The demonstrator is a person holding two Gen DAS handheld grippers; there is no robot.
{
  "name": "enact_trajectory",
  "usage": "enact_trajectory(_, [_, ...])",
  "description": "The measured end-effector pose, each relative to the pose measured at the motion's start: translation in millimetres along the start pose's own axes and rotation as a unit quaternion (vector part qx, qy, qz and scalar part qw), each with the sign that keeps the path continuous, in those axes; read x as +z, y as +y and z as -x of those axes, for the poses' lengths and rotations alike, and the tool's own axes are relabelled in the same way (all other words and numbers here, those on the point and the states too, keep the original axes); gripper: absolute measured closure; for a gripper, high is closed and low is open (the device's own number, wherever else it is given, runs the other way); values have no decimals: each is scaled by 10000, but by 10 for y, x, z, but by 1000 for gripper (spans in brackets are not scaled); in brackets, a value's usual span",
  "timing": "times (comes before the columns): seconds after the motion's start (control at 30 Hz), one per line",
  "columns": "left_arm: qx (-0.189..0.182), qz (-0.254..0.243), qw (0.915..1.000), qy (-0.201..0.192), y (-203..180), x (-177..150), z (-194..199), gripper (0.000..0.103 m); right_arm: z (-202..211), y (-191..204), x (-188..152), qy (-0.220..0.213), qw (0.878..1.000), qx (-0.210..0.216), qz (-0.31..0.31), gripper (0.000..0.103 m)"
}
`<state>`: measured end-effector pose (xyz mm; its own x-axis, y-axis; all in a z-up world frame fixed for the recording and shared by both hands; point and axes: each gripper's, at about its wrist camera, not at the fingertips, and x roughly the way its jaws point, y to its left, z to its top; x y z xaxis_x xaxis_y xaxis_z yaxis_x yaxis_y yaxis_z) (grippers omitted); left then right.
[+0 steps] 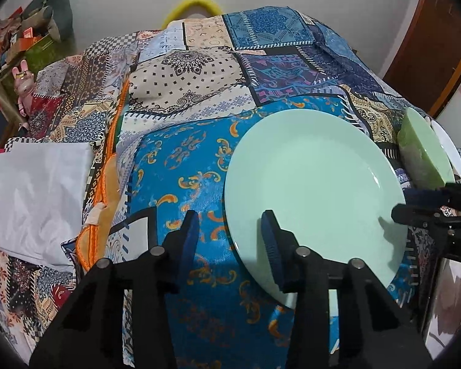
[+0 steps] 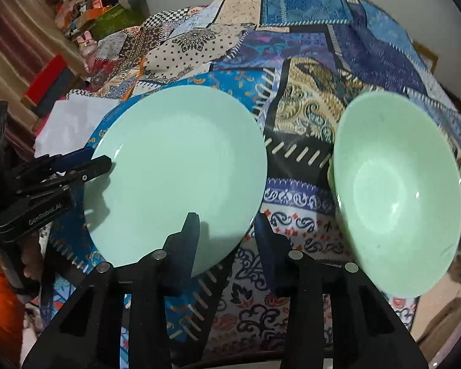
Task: Organize plates and bowls
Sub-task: 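Lift the mint green plate off the quilt with both grippers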
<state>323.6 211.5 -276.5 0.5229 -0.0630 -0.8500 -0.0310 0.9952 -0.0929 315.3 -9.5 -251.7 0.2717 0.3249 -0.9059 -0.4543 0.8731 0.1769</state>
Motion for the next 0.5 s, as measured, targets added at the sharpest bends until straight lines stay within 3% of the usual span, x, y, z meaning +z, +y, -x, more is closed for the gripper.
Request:
enact_trajectory(0.37, [-315, -227, 9991, 151, -65, 54, -96, 64, -172, 29, 116, 111, 9999, -44, 11, 72])
enact_trajectory(0.5, [-251, -260, 9991, 209, -100, 65, -85, 64, -151, 31, 102, 106, 9999, -42, 84, 73])
